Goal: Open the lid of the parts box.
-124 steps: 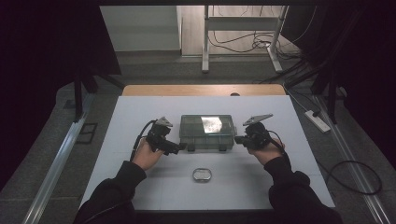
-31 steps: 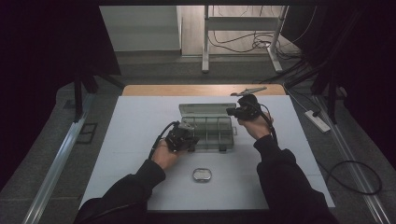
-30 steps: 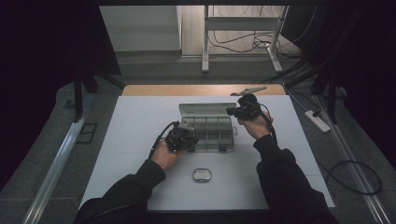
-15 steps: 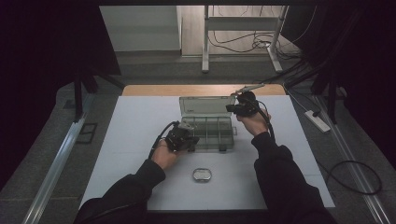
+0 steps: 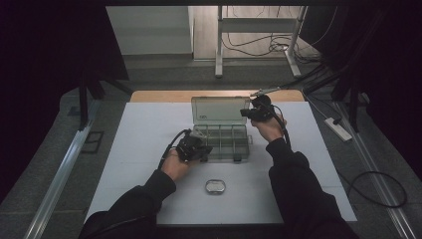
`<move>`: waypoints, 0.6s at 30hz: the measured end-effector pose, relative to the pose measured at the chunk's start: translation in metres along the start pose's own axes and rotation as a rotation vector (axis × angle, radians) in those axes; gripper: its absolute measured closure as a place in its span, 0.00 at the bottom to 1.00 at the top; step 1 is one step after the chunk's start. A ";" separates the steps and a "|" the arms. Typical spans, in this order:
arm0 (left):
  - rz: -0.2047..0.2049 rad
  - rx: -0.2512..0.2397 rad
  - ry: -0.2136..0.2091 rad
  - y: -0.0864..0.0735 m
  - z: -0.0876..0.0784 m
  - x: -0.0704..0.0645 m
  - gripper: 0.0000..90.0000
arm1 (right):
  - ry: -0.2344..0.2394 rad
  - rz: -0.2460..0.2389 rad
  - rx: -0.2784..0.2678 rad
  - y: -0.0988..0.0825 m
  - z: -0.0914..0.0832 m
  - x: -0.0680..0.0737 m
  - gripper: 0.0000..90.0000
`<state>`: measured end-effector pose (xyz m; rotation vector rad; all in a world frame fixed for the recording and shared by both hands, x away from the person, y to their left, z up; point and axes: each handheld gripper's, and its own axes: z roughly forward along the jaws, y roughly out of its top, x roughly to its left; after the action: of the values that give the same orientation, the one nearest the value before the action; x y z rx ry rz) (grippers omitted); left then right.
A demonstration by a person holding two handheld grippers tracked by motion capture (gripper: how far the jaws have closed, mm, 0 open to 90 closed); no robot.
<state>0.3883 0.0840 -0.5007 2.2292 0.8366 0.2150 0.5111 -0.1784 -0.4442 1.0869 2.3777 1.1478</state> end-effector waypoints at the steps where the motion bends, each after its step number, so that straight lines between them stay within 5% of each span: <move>1: 0.000 0.000 0.000 0.000 0.000 0.000 0.99 | -0.002 0.001 0.000 0.000 0.001 0.000 1.00; 18: 0.000 0.001 0.000 0.000 0.000 0.000 0.99 | -0.030 0.023 0.040 -0.003 0.019 -0.011 1.00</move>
<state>0.3884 0.0839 -0.5006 2.2302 0.8362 0.2148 0.5273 -0.1768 -0.4591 1.1386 2.3806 1.0885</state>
